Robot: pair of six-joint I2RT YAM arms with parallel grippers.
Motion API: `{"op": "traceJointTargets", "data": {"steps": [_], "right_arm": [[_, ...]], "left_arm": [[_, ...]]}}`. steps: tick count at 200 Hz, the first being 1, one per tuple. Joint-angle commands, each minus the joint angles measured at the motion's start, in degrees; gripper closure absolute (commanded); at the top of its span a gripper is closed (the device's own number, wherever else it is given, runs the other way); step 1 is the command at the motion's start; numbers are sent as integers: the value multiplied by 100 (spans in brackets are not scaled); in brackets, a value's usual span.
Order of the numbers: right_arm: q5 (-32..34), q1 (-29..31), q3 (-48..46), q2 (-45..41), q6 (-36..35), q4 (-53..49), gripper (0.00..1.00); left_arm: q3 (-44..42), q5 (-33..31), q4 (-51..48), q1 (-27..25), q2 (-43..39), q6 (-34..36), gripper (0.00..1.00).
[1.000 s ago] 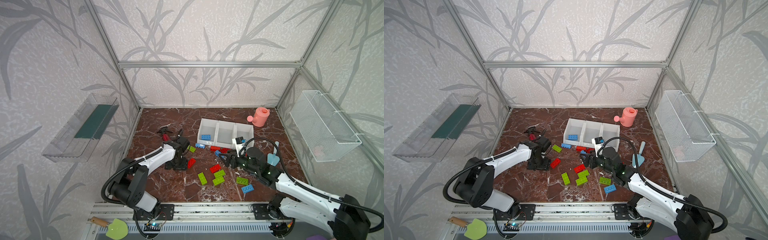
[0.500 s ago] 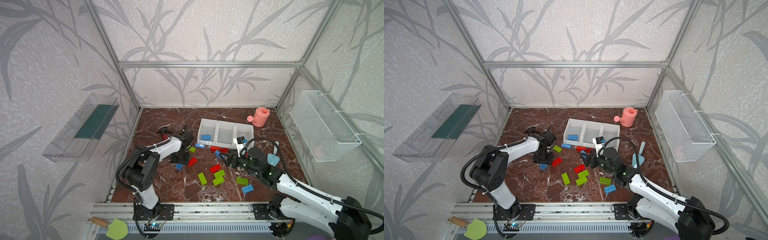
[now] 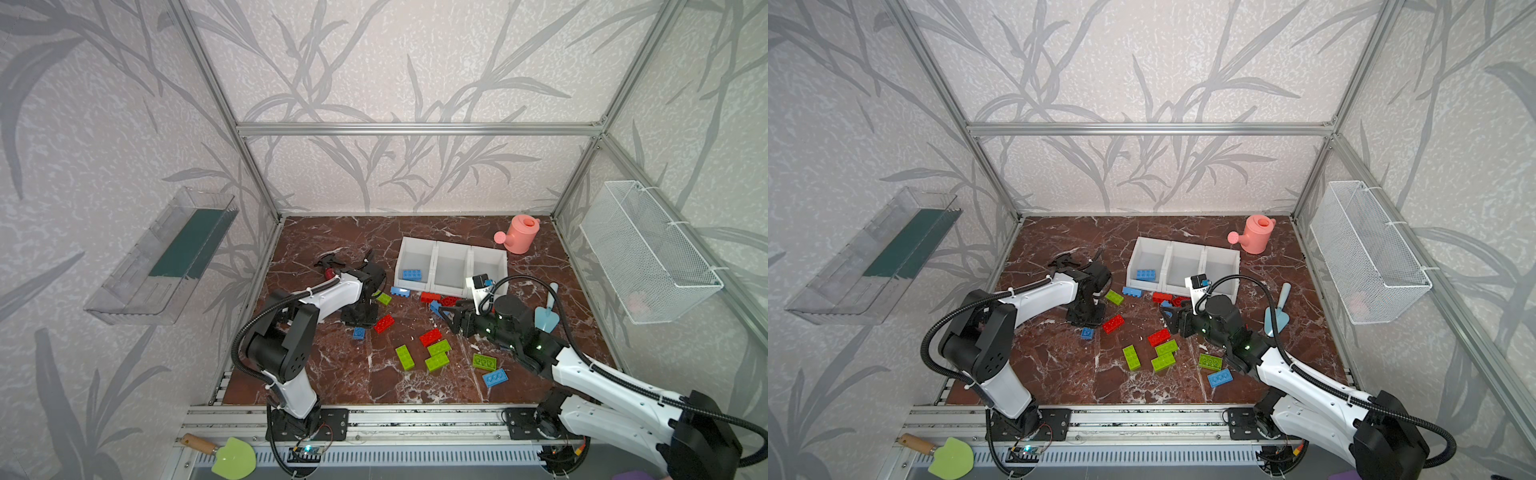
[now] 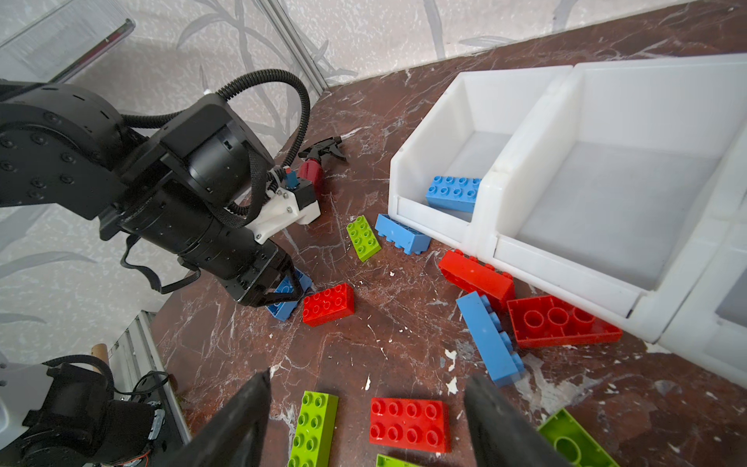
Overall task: Sort the legos into containers by color
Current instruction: 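Lift the blue brick with the left gripper and drop it into the bin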
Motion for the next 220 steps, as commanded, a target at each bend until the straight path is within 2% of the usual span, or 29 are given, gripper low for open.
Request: {"op": "traceJointTargets", "data": {"steps": [1, 21, 48, 84, 148, 220], "right_arm": [[98, 26, -56, 15, 7, 38, 24], [147, 29, -50, 44, 6, 20, 24], [158, 30, -55, 171, 55, 71, 24], [159, 32, -100, 253, 146, 195, 24], [400, 30, -92, 224, 56, 26, 24], [472, 29, -129, 119, -20, 12, 24]], "left_arm": [[8, -129, -96, 23, -404, 29, 68], [236, -97, -205, 30, -624, 85, 68], [948, -25, -482, 26, -703, 266, 68], [2144, 174, -564, 28, -384, 370, 68], [4362, 742, -341, -15, 1076, 182, 68], [6301, 919, -587, -215, 2879, -21, 68]]}}
